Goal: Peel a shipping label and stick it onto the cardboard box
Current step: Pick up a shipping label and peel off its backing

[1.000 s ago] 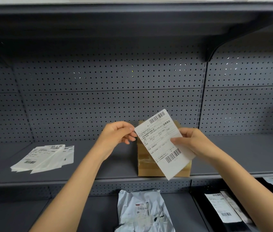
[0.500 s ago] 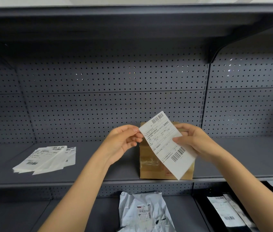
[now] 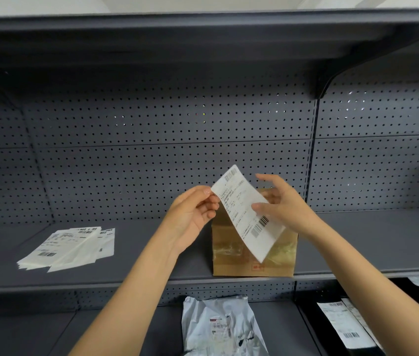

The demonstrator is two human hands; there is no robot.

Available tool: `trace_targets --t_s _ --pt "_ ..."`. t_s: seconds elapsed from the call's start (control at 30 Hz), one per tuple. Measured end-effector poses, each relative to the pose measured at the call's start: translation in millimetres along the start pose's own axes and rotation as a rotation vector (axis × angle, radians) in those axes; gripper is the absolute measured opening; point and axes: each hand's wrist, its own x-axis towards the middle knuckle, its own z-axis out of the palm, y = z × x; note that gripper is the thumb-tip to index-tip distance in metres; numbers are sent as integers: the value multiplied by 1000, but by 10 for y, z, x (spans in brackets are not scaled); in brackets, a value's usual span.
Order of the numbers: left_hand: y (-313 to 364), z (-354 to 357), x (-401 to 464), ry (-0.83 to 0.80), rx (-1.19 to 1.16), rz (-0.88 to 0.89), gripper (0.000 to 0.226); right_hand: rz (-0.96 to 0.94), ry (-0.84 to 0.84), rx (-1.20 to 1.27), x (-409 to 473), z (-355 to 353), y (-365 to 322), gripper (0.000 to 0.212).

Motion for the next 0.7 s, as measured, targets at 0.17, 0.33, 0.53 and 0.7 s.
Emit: trace_targets --t_s 0.17,0.33,0.53,0.7 --pt "18 117 52 33 -80 126 23 -317 292 -147 -165 220 -239 32" --pt "48 238 51 20 -21 219 23 -351 186 195 -228 365 -436 15" --pt "85 301 29 55 225 352 23 -375 189 240 -159 349 -487 13" --pt "73 344 -7 104 391 427 28 -323 192 301 -171 343 -470 7"
